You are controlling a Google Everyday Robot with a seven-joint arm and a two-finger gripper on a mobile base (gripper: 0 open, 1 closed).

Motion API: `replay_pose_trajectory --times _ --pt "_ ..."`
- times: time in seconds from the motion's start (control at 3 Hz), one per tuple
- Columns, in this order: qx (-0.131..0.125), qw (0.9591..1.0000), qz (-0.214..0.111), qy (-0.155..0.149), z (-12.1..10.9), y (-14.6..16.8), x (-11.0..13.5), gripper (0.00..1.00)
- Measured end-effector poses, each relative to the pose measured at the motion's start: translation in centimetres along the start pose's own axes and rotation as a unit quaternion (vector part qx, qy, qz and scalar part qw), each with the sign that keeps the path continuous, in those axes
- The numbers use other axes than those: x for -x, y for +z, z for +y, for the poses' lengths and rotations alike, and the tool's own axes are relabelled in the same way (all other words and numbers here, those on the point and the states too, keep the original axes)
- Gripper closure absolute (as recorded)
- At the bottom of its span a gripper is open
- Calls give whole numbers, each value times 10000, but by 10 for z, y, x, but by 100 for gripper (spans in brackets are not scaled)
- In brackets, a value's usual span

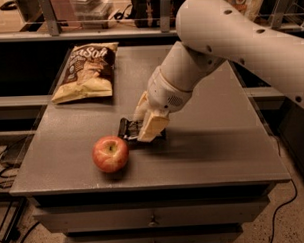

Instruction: Move rxbar chocolate near apple

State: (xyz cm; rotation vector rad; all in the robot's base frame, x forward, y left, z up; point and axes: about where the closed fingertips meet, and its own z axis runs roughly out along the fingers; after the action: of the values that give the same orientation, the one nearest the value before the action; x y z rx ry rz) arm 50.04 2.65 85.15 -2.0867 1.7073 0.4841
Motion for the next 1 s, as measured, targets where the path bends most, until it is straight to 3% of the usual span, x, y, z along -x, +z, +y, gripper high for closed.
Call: replay_pose_trajectory --times 0.67,1.0 --pt "124 9998 5 177 9 20 -10 12" --pt "130 9998 9 160 9 21 -9 0"
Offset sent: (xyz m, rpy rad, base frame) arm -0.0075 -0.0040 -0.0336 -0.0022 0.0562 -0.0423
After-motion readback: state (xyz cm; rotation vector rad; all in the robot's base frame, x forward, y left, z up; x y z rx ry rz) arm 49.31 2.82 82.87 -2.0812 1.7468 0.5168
